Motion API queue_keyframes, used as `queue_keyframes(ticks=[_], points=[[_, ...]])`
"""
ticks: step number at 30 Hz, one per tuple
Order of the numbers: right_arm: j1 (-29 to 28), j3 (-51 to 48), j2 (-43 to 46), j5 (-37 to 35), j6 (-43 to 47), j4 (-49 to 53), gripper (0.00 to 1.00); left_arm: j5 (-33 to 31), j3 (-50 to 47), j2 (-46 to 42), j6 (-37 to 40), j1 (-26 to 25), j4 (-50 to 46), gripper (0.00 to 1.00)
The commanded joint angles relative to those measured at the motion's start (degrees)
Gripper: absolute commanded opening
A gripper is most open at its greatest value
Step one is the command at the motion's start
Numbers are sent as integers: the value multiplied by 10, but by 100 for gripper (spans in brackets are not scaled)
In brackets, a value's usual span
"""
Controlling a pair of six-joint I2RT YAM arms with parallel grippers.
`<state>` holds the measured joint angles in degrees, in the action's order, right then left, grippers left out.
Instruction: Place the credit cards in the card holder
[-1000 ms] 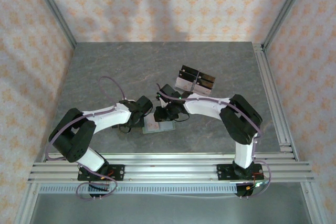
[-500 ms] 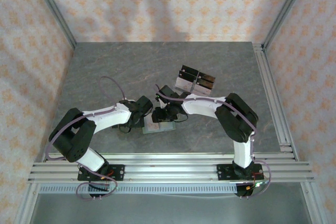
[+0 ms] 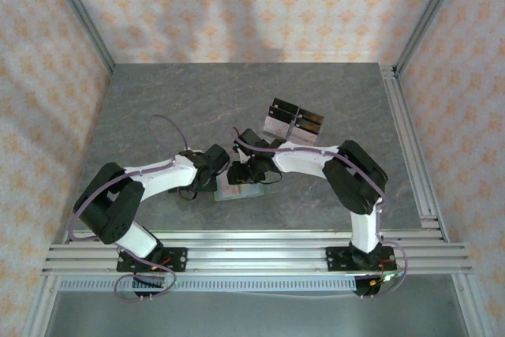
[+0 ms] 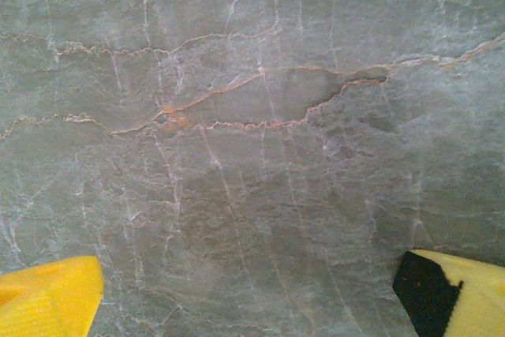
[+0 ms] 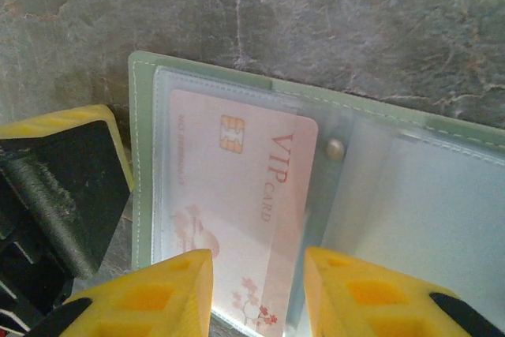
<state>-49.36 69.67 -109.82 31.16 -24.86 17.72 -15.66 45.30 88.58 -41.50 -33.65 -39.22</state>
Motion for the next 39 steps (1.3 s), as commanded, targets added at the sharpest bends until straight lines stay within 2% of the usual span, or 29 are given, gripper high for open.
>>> queue_keyframes(ticks=[1, 31, 39], points=[[-4, 13, -19, 6, -8, -11, 36, -5, 2, 18, 1, -1, 31, 100], [-27, 37, -46, 51, -35, -36, 37, -1, 2, 20, -4, -4, 34, 100], [-23, 23, -14, 21, -18, -13, 48, -39, 8, -19, -26, -1, 4, 100]])
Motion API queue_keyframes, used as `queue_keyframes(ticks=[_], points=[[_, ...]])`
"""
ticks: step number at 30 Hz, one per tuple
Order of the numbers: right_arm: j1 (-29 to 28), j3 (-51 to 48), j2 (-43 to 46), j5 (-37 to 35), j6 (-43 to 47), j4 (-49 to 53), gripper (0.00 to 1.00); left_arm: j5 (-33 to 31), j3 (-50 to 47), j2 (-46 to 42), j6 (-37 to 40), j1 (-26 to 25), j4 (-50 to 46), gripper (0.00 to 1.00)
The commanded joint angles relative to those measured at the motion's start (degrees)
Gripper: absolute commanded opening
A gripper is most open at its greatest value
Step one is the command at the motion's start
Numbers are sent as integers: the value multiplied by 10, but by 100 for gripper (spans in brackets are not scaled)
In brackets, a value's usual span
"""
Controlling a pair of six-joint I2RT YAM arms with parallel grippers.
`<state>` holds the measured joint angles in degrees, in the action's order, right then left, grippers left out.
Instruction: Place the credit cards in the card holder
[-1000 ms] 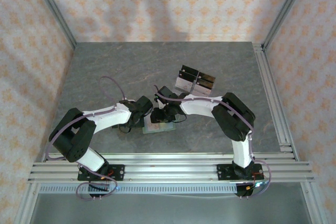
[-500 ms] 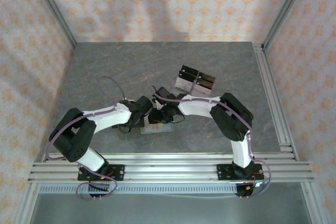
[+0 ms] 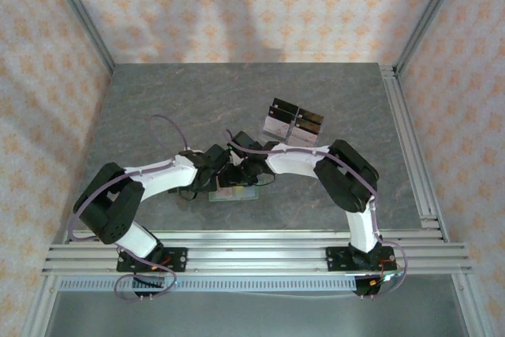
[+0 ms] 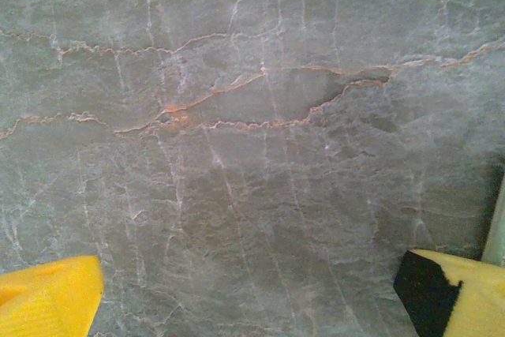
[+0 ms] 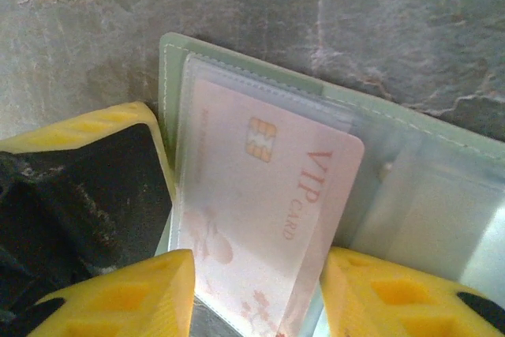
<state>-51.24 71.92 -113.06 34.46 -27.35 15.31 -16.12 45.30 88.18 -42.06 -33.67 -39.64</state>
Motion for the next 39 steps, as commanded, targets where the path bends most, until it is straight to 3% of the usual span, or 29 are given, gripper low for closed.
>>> queue_keyframes(ticks=[1, 10, 21, 25, 39], points=[[-2, -4, 24, -13, 7, 12, 48, -39, 8, -25, -22, 0, 4, 100], [4, -17, 47, -27, 14, 27, 46, -39, -2, -64, -11, 8, -17, 100], [4, -16, 29, -38, 30, 47, 9, -17, -38, -63, -13, 8, -1, 100], [4, -20, 28, -42, 31, 48, 2, -13, -42, -56, -11, 8, 2, 100], [4, -22, 19, -34, 26, 39, 0, -4, -51, -39, -11, 7, 18, 100]])
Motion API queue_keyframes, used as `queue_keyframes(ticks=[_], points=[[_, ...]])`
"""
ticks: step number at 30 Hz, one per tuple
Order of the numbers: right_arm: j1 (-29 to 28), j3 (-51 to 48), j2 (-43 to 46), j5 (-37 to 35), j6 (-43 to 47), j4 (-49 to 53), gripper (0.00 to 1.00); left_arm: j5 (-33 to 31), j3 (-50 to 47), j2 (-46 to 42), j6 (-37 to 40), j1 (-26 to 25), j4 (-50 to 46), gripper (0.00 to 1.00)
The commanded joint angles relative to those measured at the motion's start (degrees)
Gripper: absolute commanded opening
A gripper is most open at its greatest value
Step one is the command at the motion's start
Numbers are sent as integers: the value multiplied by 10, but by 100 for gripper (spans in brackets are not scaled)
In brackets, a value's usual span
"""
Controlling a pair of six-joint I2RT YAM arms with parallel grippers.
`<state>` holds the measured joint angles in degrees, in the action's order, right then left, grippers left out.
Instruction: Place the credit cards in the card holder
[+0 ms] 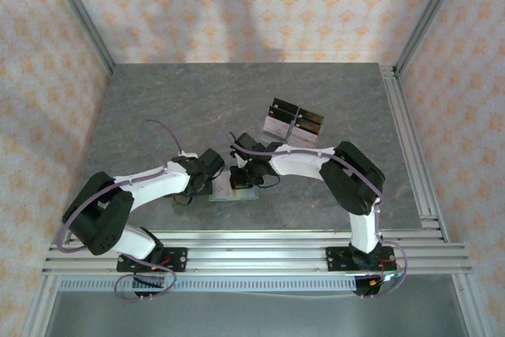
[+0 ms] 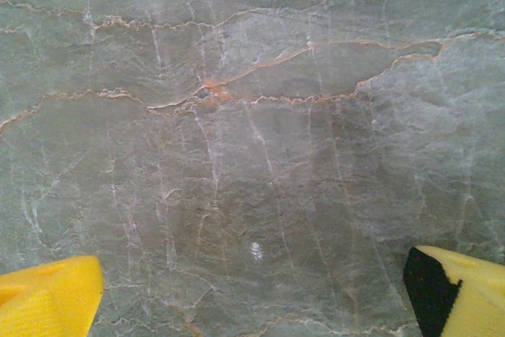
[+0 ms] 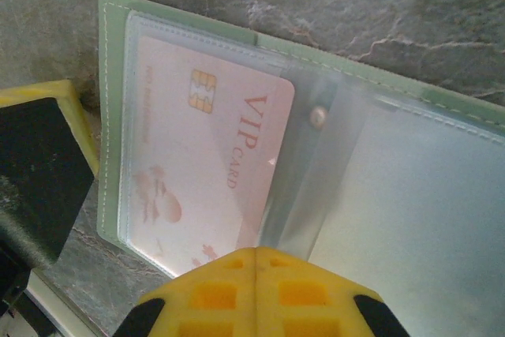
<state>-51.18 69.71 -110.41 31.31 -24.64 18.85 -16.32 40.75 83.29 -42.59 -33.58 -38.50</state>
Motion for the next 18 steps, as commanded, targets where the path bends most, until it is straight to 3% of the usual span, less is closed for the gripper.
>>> queue_keyframes(ticks=[1, 18], points=[[3, 1, -9, -1, -3, 3, 0, -1, -6, 11, -6, 6, 9, 100], [-9, 35, -35, 18, -18, -10, 0, 10, -12, 19, -11, -1, 24, 100]])
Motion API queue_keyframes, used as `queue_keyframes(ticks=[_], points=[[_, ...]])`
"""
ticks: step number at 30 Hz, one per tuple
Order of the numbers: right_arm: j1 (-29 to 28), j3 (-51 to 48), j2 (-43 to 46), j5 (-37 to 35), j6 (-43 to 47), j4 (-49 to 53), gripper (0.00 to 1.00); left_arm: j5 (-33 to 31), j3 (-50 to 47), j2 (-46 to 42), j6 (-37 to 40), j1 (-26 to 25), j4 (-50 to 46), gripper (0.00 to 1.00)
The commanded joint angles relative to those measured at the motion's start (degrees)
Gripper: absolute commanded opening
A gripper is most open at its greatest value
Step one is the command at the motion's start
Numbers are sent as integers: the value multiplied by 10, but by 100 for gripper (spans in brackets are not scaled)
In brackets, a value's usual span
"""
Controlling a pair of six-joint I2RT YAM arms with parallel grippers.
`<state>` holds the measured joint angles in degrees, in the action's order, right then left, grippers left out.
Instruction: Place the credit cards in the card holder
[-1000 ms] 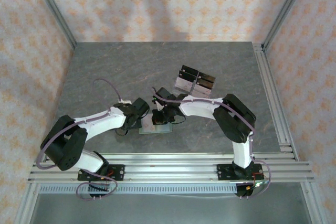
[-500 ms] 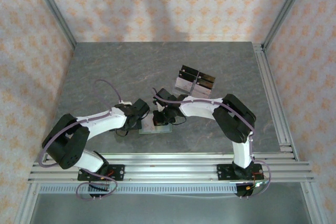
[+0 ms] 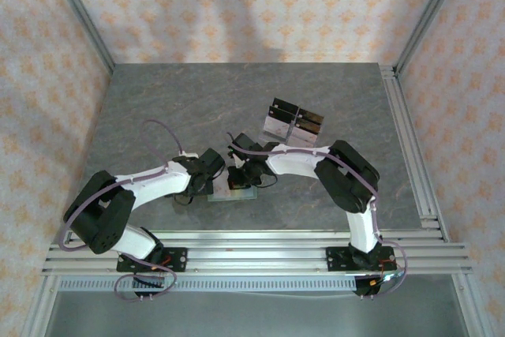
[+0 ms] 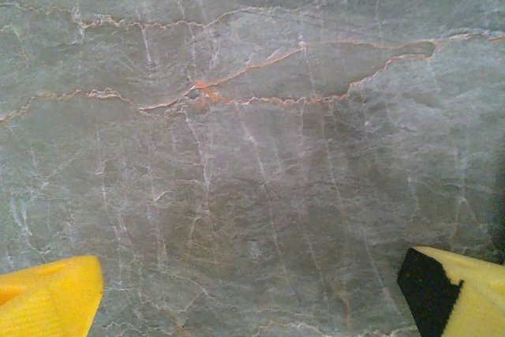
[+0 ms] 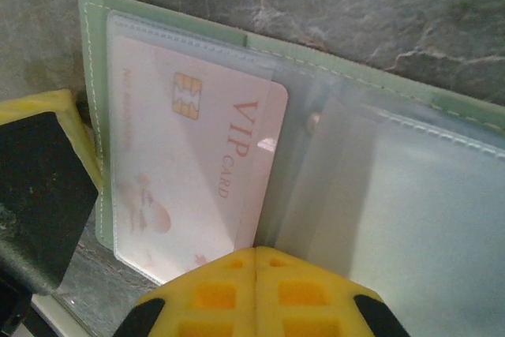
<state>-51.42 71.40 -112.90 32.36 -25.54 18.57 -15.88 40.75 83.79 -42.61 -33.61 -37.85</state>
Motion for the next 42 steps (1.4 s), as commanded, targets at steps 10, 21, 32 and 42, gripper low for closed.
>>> queue_keyframes(ticks=[10, 21, 32, 42], points=[[-6, 14, 0, 15, -16, -24, 0, -1, -6, 10, -16, -7, 5, 100], [41, -77, 42, -30, -5, -27, 0, -52, 26, -27, -27, -5, -53, 100], [55, -77, 54, -4, -14, -46, 0, -41, 37, -17, -18, -5, -44, 100], [13, -14, 16, 23, -25, -45, 1, -31, 43, 7, -17, -4, -29, 100]])
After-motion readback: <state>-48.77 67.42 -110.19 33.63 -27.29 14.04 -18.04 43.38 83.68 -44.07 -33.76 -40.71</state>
